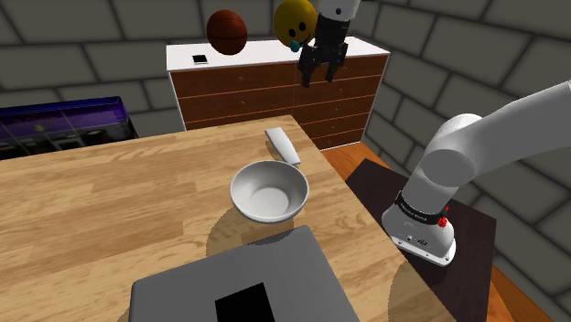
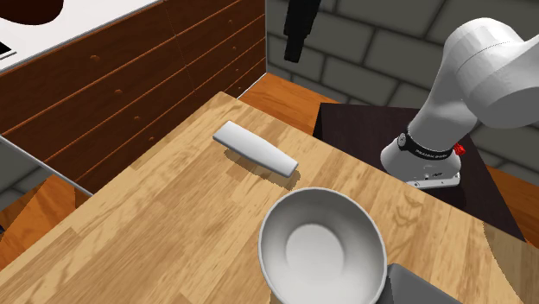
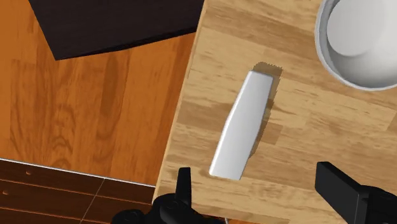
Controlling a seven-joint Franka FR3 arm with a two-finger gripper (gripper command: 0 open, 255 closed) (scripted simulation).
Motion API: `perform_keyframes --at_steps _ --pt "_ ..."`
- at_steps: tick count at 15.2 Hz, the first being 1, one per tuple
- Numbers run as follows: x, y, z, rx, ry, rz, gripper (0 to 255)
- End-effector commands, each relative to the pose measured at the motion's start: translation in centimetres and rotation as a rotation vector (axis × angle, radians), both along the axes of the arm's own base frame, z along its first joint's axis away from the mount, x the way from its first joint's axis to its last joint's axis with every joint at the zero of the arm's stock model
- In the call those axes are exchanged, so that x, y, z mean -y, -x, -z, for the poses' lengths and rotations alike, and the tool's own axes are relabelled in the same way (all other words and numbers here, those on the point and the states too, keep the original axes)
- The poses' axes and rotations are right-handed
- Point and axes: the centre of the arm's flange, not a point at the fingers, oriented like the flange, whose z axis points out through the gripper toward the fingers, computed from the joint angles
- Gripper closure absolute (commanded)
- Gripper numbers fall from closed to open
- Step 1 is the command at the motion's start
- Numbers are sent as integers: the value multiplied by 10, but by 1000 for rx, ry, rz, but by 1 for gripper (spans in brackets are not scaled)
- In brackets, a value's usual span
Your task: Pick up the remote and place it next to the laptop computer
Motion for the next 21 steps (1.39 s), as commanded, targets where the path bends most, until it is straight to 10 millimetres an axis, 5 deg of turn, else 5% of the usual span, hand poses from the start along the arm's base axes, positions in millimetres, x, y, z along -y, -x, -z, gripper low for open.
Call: perform_keyframes --at_steps 1,15,21 --pt "-7 -10 23 -13 1 40 0" --pt "-50 -89 190 -112 11 304 0" --pt "-50 -89 221 -112 11 304 0"
